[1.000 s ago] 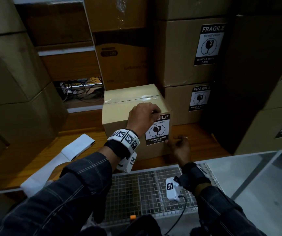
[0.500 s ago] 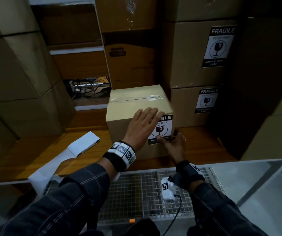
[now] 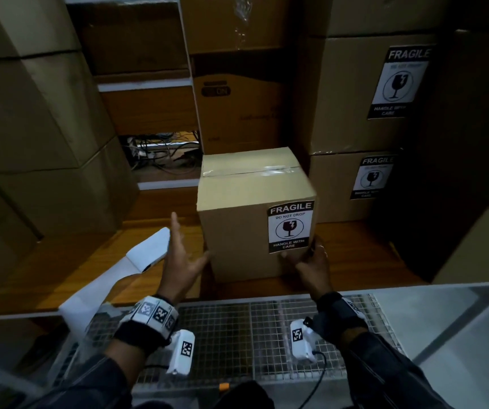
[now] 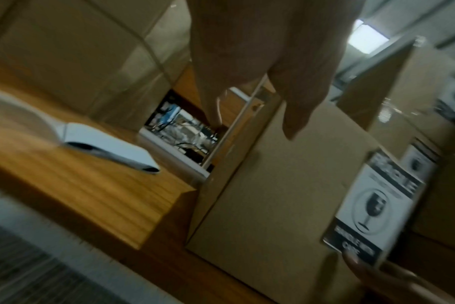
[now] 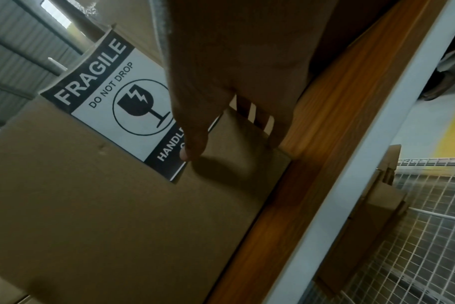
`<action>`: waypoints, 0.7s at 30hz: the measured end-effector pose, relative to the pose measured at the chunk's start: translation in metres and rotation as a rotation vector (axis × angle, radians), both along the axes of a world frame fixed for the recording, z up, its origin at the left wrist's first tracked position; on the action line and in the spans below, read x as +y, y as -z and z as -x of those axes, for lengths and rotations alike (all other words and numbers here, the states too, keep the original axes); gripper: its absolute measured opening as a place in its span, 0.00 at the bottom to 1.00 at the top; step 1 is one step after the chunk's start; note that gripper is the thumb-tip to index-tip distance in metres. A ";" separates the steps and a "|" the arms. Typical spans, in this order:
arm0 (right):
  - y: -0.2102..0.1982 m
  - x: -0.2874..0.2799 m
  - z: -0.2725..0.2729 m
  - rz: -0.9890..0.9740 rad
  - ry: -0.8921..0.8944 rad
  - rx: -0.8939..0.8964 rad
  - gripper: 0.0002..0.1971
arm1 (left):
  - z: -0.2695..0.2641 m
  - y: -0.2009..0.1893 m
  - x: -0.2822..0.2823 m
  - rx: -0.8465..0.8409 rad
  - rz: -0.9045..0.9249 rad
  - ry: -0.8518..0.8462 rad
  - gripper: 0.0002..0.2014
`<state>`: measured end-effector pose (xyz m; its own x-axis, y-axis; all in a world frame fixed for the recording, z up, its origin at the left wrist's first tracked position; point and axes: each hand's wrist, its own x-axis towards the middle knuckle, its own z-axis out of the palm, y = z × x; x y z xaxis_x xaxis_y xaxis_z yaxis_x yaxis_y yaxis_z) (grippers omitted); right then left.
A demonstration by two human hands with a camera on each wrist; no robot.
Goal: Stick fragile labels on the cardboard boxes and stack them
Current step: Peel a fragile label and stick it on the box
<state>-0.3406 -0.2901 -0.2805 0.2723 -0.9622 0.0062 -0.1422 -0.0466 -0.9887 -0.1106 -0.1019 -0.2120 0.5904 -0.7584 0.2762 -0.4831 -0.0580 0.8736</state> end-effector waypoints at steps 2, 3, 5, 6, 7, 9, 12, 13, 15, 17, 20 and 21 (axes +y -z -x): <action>-0.003 0.003 -0.001 -0.030 -0.015 -0.002 0.38 | -0.006 0.005 -0.002 0.111 -0.041 0.236 0.56; -0.003 0.004 0.000 -0.027 -0.017 -0.006 0.39 | -0.007 0.009 -0.003 0.117 -0.035 0.302 0.54; -0.005 0.013 0.004 -0.045 -0.020 -0.028 0.39 | -0.004 0.016 -0.001 0.113 -0.021 0.323 0.52; -0.006 0.019 0.008 -0.052 -0.019 -0.047 0.37 | -0.001 0.019 0.002 0.119 -0.014 0.318 0.51; -0.010 0.027 0.012 -0.048 -0.017 -0.069 0.34 | 0.002 0.022 0.007 0.120 -0.009 0.315 0.50; -0.013 0.043 0.024 -0.025 -0.015 -0.086 0.31 | 0.010 0.027 0.019 0.087 0.018 0.328 0.49; -0.014 0.060 0.047 0.036 0.056 -0.067 0.28 | 0.024 0.031 0.029 0.007 0.070 0.350 0.44; -0.017 0.066 0.055 0.047 0.085 -0.065 0.27 | 0.029 0.031 0.029 -0.007 0.080 0.350 0.42; -0.019 0.071 0.072 0.062 0.132 -0.041 0.28 | 0.041 0.032 0.026 0.006 0.100 0.368 0.41; -0.018 0.071 0.090 0.087 0.190 -0.008 0.30 | 0.054 0.032 0.018 0.020 0.119 0.413 0.41; -0.009 0.064 0.121 0.100 0.268 0.004 0.30 | 0.074 0.030 0.000 -0.002 0.120 0.461 0.43; -0.009 0.063 0.127 0.102 0.290 0.009 0.30 | 0.079 0.029 -0.006 -0.006 0.109 0.472 0.44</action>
